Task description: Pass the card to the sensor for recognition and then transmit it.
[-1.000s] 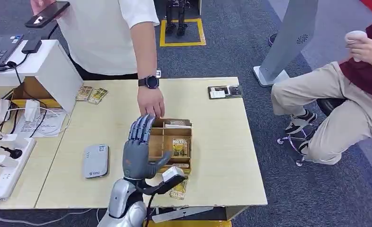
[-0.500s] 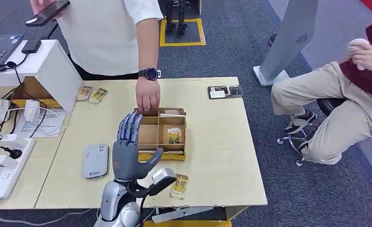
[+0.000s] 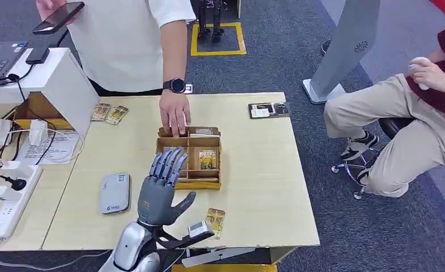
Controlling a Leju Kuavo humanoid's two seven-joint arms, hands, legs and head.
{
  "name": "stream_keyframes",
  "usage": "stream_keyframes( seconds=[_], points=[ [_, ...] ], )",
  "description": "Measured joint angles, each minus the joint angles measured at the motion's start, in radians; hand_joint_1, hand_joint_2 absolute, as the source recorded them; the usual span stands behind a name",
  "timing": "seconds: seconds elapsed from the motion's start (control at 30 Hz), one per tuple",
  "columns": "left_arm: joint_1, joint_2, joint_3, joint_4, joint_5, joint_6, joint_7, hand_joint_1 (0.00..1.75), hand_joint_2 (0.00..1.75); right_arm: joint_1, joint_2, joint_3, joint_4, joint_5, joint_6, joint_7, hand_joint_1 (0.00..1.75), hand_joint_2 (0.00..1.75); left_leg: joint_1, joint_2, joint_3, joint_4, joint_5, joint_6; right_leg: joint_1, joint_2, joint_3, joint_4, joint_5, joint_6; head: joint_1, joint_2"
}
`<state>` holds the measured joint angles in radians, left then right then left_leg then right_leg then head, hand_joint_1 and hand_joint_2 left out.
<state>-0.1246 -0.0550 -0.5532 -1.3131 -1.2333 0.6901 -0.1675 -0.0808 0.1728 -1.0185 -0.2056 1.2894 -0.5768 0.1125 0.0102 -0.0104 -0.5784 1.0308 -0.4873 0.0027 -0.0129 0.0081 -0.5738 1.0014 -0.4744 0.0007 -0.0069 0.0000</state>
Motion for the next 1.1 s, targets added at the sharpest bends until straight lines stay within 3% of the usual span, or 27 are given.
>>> stream_keyframes(
  seconds=[0.43,0.67,1.1],
  points=[
    [-0.039,0.046,-0.102,0.075,-0.04,-0.013,0.023,0.0,1.75,0.0,-0.003,0.0,0.0,0.005,0.0,-0.003,0.0,0.0,0.0,0.0,0.0,0.0,0.0,0.0,0.0,0.0,0.0,0.0,0.0,0.0,0.0,0.0],
    [-0.056,0.046,-0.162,0.129,-0.051,-0.025,0.03,0.0,1.75,0.0,-0.004,0.0,0.0,0.009,0.002,-0.003,0.0,0.0,0.0,0.0,0.0,0.0,0.0,0.0,0.0,0.0,0.0,0.0,0.0,0.0,0.0,0.0],
    [-0.081,0.045,-0.203,0.163,-0.029,-0.03,0.042,0.0,1.75,0.0,-0.004,0.0,0.0,0.012,0.013,0.0,0.0,0.0,0.0,0.0,0.0,0.0,0.0,0.0,0.0,0.0,0.0,0.0,0.0,0.0,0.0,0.0]
  ],
)
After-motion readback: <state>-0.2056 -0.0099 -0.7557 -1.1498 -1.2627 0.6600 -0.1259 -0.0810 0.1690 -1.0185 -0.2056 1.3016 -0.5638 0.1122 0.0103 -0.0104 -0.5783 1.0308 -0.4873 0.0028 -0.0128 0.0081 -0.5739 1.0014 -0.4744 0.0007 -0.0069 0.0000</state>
